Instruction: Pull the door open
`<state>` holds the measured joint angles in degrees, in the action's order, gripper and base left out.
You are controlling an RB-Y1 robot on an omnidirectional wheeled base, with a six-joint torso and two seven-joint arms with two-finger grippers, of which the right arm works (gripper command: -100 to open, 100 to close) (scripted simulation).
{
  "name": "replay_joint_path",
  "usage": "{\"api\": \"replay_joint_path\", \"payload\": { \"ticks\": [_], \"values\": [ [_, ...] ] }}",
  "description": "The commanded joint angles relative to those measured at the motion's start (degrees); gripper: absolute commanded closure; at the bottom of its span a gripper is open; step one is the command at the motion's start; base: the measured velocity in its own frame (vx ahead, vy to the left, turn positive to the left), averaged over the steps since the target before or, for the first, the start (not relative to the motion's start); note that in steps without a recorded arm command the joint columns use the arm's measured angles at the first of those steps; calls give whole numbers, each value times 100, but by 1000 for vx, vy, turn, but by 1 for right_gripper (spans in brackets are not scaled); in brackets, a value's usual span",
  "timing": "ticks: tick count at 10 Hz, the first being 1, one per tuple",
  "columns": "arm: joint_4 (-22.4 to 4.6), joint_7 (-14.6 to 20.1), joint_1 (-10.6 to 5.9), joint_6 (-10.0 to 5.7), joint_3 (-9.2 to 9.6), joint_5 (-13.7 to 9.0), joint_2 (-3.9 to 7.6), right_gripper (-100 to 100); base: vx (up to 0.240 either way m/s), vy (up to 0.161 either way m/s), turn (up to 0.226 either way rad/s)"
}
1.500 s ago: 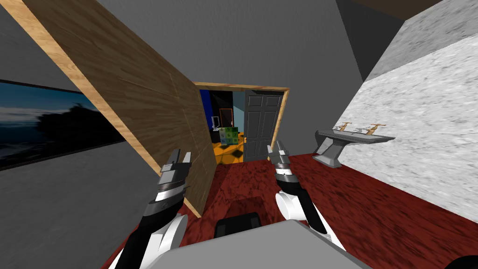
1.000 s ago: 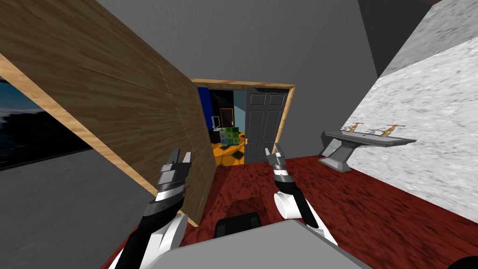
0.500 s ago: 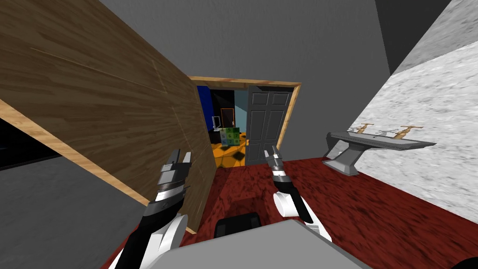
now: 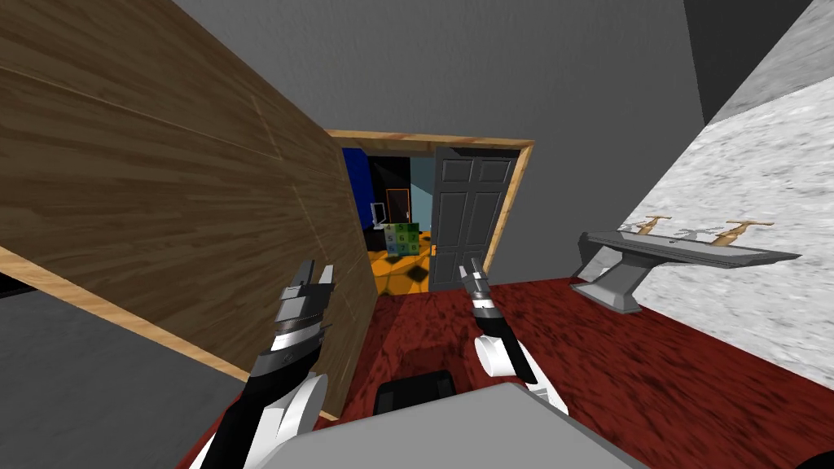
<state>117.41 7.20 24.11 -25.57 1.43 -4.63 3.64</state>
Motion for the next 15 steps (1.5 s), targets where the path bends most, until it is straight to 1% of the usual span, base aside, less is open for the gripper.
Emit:
{"api": "replay_joint_path", "payload": {
  "ticks": [1, 6, 15],
  "values": [
    [-218, 16, -57, -69, -45, -9, 50, -100, 101, -18, 30],
    [-886, 15, -213, -260, -112, 8, 122, -100, 95, -11, 29],
    [-2188, 13, -517, -631, -244, 42, 239, -100, 101, -17, 33]
  ]
}}
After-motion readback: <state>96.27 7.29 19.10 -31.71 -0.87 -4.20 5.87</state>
